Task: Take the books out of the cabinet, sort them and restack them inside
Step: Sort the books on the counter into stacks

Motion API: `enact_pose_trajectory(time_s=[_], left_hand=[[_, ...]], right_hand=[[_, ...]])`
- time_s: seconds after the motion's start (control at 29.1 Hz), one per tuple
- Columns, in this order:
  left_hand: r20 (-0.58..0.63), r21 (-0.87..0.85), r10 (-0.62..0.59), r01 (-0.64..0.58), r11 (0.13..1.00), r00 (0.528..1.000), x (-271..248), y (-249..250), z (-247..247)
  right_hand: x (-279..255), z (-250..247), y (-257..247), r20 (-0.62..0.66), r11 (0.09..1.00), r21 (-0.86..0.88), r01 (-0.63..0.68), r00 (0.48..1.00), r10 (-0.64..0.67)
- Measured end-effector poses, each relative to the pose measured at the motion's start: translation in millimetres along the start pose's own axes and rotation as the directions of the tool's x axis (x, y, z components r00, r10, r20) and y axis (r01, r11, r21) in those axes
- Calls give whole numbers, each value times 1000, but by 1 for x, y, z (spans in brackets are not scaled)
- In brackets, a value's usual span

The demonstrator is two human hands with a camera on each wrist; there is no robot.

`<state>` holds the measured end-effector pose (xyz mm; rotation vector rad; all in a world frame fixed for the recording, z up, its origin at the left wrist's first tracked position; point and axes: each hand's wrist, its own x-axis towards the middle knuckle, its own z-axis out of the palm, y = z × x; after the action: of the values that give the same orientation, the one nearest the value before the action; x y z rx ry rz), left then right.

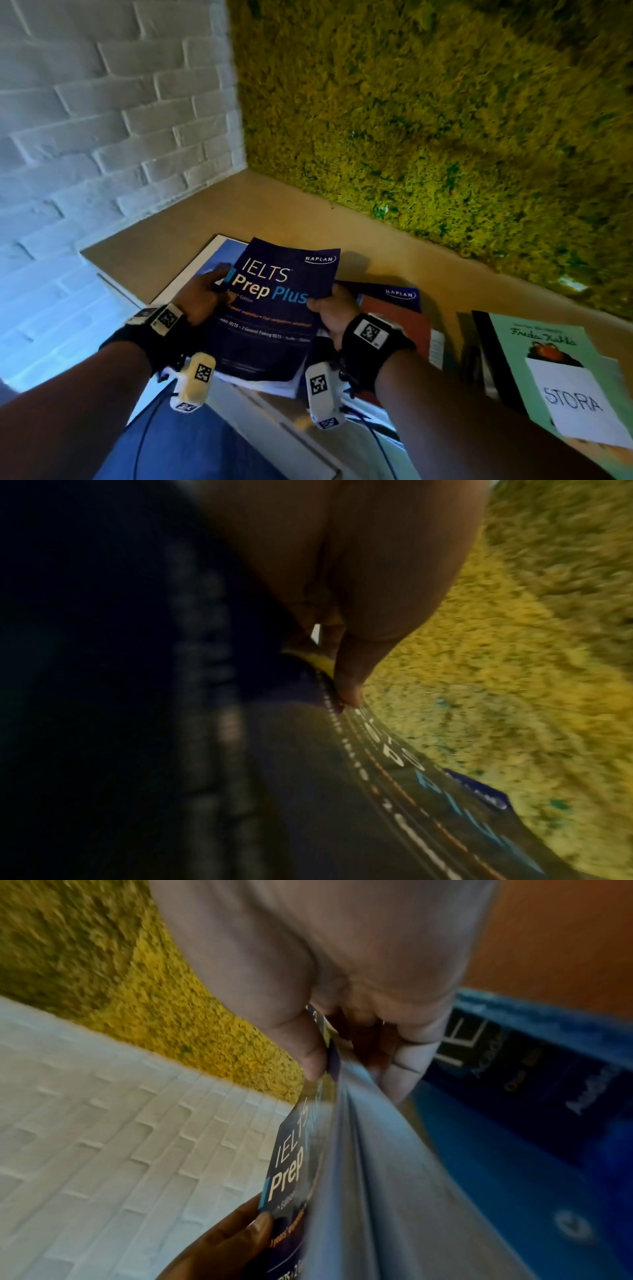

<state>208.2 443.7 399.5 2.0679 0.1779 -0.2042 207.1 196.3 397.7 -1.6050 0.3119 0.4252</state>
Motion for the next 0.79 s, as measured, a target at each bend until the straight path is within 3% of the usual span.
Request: enact_pose_trajectory(time_s=[0.07, 0.14, 0.21, 0.24, 0.31, 0.41, 0.48, 0.55, 0.62, 0.65, 0.72, 0.79], left_hand=[[4, 94, -56, 55, 994, 998, 5, -20, 0], [-14, 333, -99, 98, 938, 995, 14, -38, 4], [-101, 639, -112, 151, 754, 989, 22, -49, 11], [-146, 694, -82, 161, 702, 986, 15, -40, 18], [-167, 604, 44, 67, 794, 985, -8, -11, 42], [95, 321, 151, -174, 931, 984, -44, 29, 101], [228, 321, 119, -190, 928, 966, -57, 43, 147], [281, 363, 72, -175, 915, 957, -58, 49, 175], [262, 339, 26, -117, 933, 965, -58, 58, 186], [245, 294, 5, -79, 953, 969, -57, 63, 189], [207, 245, -33, -19, 969, 978, -56, 69, 198], [212, 213, -48, 2, 977, 976, -57, 73, 206]], right_hand=[[-2, 7, 5, 6, 998, -34, -57, 998, 57], [-2, 5, 13, 0, 990, -66, -122, 993, 122], [-7, -9, 16, -3, 988, -60, -145, 989, 145], [-10, -20, 16, -5, 991, -47, -127, 992, 127], [-16, -52, 16, -45, 994, -106, -40, 998, 35], [-19, -109, 23, -232, 934, -347, 85, 957, -173], [-17, -142, 34, -345, 850, -527, -2, 915, -211], [-13, -164, 54, -408, 749, -638, -176, 903, -135], [2, -183, 85, -438, 744, -601, -294, 899, 2], [5, -185, 96, -451, 785, -536, -308, 892, 42], [16, -192, 117, -420, 863, -425, -273, 904, 79], [-3, -183, 106, -418, 908, -343, -239, 905, 81]])
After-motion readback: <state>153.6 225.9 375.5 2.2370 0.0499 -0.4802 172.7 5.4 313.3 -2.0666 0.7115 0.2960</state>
